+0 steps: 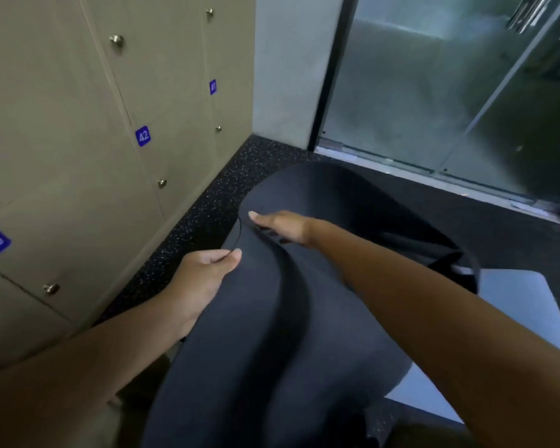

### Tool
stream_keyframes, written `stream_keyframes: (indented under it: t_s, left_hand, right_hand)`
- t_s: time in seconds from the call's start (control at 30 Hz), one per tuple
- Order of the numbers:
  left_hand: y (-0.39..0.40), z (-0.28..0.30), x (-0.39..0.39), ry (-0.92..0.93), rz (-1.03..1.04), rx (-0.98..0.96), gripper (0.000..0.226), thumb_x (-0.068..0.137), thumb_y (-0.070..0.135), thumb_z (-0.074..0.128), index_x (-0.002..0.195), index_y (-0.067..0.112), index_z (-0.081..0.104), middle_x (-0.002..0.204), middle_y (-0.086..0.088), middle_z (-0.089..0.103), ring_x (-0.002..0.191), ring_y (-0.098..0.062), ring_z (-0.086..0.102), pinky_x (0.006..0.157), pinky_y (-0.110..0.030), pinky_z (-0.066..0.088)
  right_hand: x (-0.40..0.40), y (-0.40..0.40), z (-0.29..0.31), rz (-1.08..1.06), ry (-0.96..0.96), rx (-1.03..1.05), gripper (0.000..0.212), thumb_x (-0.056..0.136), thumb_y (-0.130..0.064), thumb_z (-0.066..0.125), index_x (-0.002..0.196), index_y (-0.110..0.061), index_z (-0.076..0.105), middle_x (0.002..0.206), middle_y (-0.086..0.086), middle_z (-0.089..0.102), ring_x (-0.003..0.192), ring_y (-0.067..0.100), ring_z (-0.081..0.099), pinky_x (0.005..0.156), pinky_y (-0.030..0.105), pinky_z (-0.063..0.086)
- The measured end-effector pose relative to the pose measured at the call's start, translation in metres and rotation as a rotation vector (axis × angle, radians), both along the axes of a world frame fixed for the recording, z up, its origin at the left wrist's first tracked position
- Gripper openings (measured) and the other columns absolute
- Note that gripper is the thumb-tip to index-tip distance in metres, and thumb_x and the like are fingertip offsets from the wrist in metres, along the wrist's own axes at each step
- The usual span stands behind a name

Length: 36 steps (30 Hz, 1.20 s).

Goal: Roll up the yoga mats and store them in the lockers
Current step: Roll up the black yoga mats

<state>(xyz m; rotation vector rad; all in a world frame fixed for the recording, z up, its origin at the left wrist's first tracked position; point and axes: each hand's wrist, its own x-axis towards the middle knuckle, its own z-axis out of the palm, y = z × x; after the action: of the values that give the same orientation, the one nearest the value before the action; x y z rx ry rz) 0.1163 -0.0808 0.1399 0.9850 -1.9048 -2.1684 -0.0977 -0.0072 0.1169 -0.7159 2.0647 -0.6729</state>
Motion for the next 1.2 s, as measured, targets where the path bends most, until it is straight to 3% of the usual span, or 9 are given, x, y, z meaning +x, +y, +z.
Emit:
stream_keyframes:
  t_s: [0.2,0.3,0.43,0.67,0.8,0.97,1.03,1.13,1.2]
  left_hand:
    - [-0.016,-0.032,0.007,-0.103,0.121,0.008,0.018,0.099,0.018,0.066,0.104,0.003,0.076,0.092,-0.014,0.078,0.082,-0.029,0.075,0.075,-0.035,0.06]
    - [-0.023,-0.044,0.002,-0.154,0.171,-0.039,0.027,0.096,0.017,0.072,0.116,-0.001,0.072,0.105,-0.017,0.075,0.094,-0.032,0.073,0.086,-0.038,0.059]
    - [-0.032,-0.051,-0.004,-0.172,0.214,-0.035,0.029,0.093,0.02,0.076,0.116,0.002,0.071,0.115,-0.018,0.073,0.103,-0.032,0.071,0.098,-0.044,0.056]
    - [-0.024,-0.052,-0.003,-0.159,0.196,-0.063,0.03,0.092,0.022,0.076,0.118,0.006,0.072,0.109,-0.013,0.075,0.09,-0.026,0.072,0.086,-0.034,0.057]
    - [-0.028,-0.049,0.003,-0.183,0.192,-0.095,0.031,0.091,0.023,0.078,0.116,0.006,0.072,0.11,-0.014,0.074,0.097,-0.031,0.072,0.095,-0.042,0.057]
    - [-0.036,-0.043,0.015,-0.116,0.204,-0.157,0.025,0.083,0.011,0.084,0.107,0.005,0.076,0.101,-0.015,0.075,0.083,-0.022,0.071,0.081,-0.031,0.057]
    - [-0.042,-0.041,0.02,-0.107,0.223,-0.217,0.024,0.076,0.009,0.088,0.097,0.011,0.078,0.101,-0.015,0.075,0.089,-0.024,0.072,0.083,-0.034,0.059]
    - [-0.046,-0.029,0.023,-0.068,0.208,-0.246,0.024,0.081,0.014,0.086,0.103,0.01,0.077,0.102,-0.014,0.076,0.079,-0.017,0.069,0.066,-0.024,0.057]
    - [-0.044,-0.013,0.022,0.008,0.203,-0.222,0.026,0.088,0.02,0.08,0.11,0.006,0.075,0.104,-0.012,0.076,0.083,-0.018,0.072,0.076,-0.028,0.06]
  right_hand:
    - [0.032,0.085,-0.012,-0.07,0.045,-0.121,0.047,0.099,-0.057,0.056,0.132,-0.025,0.066,0.132,-0.012,0.064,0.122,0.005,0.058,0.103,0.021,0.041]
    - [0.054,0.128,-0.005,-0.097,0.007,-0.124,0.038,0.099,-0.051,0.059,0.128,-0.028,0.065,0.121,-0.02,0.064,0.107,-0.009,0.058,0.085,0.007,0.044]
    - [0.096,0.175,-0.01,-0.143,-0.076,-0.129,0.066,0.091,-0.064,0.064,0.145,-0.028,0.055,0.14,-0.013,0.059,0.129,0.007,0.055,0.111,0.03,0.042]
    - [0.172,0.23,-0.036,-0.026,-0.244,-0.04,0.053,0.087,-0.047,0.078,0.134,-0.03,0.061,0.129,-0.021,0.064,0.12,-0.008,0.057,0.106,0.013,0.041]
    - [0.188,0.24,-0.065,-0.003,-0.002,-0.007,0.048,0.075,-0.039,0.091,0.114,-0.029,0.065,0.118,-0.014,0.066,0.108,-0.003,0.06,0.091,0.016,0.042]
    - [0.17,0.247,-0.047,-0.14,0.248,-0.01,0.034,0.076,-0.033,0.089,0.091,-0.024,0.06,0.081,-0.005,0.062,0.072,0.006,0.055,0.072,0.02,0.045]
    - [0.155,0.255,-0.032,-0.19,0.328,-0.067,0.029,0.075,-0.032,0.089,0.081,-0.029,0.061,0.08,-0.006,0.065,0.072,0.007,0.058,0.073,0.026,0.047]
    - [0.134,0.259,0.001,-0.171,0.457,-0.111,0.034,0.077,-0.027,0.087,0.073,-0.036,0.055,0.076,-0.009,0.063,0.075,0.005,0.058,0.069,0.025,0.043]
    - [0.121,0.253,0.025,-0.113,0.548,-0.128,0.035,0.081,-0.028,0.085,0.074,-0.032,0.051,0.073,-0.004,0.058,0.076,0.008,0.056,0.069,0.028,0.041]
